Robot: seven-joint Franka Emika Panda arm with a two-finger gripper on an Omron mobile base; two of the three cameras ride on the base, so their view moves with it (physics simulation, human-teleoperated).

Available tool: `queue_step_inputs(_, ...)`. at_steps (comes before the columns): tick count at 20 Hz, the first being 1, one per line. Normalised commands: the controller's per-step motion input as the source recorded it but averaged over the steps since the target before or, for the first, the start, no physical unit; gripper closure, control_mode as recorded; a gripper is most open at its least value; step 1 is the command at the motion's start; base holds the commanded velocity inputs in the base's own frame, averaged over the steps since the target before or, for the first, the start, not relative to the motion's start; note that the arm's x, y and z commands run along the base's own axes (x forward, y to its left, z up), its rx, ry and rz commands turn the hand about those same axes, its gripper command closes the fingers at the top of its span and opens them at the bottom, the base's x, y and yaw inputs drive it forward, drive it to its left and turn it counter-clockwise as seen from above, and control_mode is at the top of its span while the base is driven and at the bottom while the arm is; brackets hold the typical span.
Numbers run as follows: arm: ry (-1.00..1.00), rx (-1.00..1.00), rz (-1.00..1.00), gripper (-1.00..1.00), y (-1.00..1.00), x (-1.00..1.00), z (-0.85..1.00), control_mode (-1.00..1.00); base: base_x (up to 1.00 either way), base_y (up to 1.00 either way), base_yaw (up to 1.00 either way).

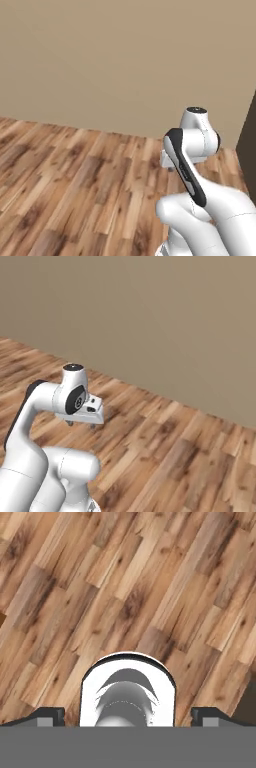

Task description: Four empty soda cans are scattered around the kitchen. Gather all the cans and cluster them next to the stove for recycling.

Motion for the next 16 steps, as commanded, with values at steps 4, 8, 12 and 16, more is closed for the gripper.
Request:
queue_step_inputs(4,0.0,0.0,0.0,-1.0,0.0,0.0,0.0,1.0,1.0,-0.12,0.66)
queue_step_inputs(8,0.0,0.0,0.0,-1.0,0.0,0.0,0.0,1.0,1.0,-0.16,0.69)
queue_step_inputs(12,0.0,0.0,0.0,-1.0,0.0,0.0,0.0,1.0,0.85,-0.16,0.73)
queue_step_inputs(16,0.0,0.0,0.0,-1.0,0.0,0.0,0.0,1.0,0.81,-0.26,0.74)
